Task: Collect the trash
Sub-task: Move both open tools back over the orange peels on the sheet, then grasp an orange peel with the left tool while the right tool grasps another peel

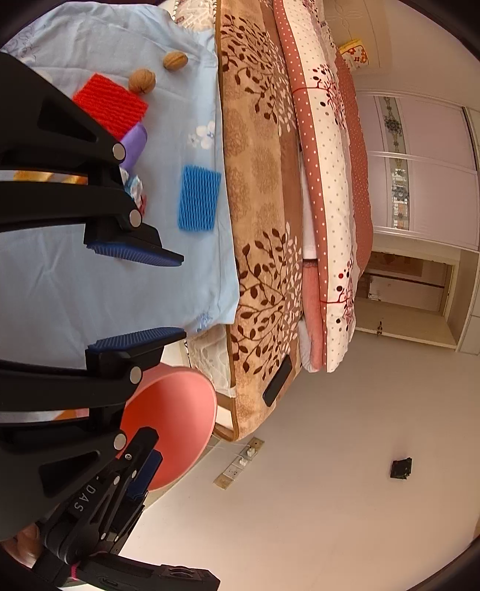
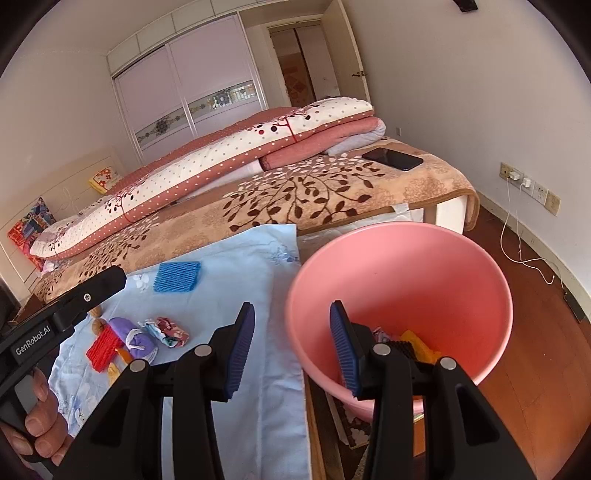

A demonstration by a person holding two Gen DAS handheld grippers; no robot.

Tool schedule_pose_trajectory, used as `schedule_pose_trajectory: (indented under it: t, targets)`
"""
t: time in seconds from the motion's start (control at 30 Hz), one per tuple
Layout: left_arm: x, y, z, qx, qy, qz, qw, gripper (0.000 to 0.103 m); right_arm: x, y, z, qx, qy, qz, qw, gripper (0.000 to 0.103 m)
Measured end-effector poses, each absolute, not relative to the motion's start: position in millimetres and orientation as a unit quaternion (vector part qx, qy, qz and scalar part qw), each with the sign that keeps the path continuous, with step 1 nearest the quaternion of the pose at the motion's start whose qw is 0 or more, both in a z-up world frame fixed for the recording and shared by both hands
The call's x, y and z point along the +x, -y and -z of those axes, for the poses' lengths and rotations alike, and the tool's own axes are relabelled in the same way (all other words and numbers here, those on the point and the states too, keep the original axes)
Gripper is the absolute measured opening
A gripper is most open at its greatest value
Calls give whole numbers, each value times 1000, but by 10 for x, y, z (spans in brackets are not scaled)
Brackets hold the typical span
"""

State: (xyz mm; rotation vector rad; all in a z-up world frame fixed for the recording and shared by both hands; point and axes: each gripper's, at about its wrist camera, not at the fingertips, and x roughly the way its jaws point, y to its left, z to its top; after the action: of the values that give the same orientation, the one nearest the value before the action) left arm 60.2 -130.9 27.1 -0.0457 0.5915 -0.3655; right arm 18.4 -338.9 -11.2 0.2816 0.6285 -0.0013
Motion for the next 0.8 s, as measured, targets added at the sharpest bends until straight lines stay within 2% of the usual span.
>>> schedule_pose_trajectory:
  t: [0.47,0.8]
  targets:
    - [409,316,165,-30,-338,96,936,34,250,2790,206,103,-336,-54,935,42]
    - [501,167,506,-24,-396,93,913,34,296,2508,228,71,-349,-81,931,42]
